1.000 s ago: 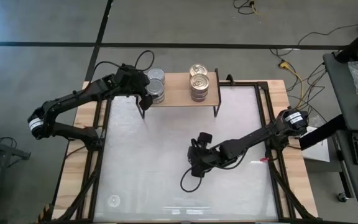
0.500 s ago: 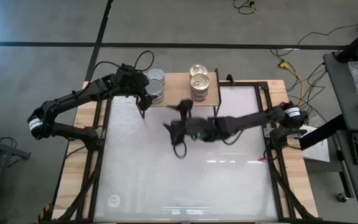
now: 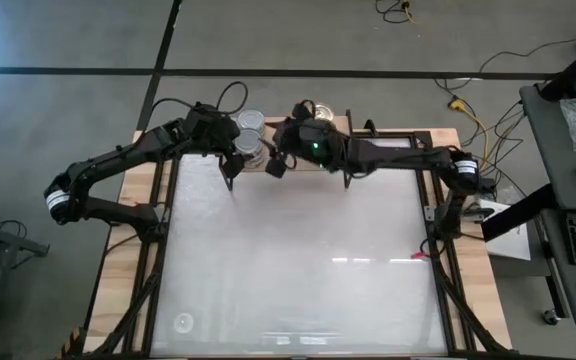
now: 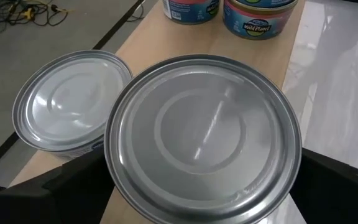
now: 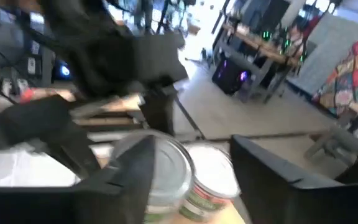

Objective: Stack canned seafood by type on shelf
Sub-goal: Stack the green tuna can on top of the other green tuna can

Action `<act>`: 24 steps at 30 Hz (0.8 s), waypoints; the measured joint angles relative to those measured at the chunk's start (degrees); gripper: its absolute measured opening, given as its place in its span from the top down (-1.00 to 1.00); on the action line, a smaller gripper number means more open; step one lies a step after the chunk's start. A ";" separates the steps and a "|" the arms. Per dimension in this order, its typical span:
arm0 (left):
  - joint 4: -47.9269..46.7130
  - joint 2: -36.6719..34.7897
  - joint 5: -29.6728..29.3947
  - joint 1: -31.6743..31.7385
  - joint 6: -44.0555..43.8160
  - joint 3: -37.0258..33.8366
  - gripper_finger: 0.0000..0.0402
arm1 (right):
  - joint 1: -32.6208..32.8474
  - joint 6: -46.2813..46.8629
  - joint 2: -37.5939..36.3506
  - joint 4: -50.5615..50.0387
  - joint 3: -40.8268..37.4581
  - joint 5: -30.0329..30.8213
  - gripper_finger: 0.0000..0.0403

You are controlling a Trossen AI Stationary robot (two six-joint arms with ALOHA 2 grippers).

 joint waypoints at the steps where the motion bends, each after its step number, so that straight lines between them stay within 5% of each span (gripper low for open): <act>1: -0.01 0.00 0.04 0.00 -0.03 -0.01 -0.99 | -0.55 0.50 0.68 -1.70 1.01 -0.13 0.15; 9: 0.26 0.10 0.22 -0.03 -0.33 -0.04 -0.99 | -2.67 6.06 7.01 -10.77 10.35 -2.99 0.90; 24: 0.29 0.02 0.45 -0.02 -0.28 -0.07 -0.99 | -2.90 9.45 19.31 -21.37 24.32 -2.80 0.94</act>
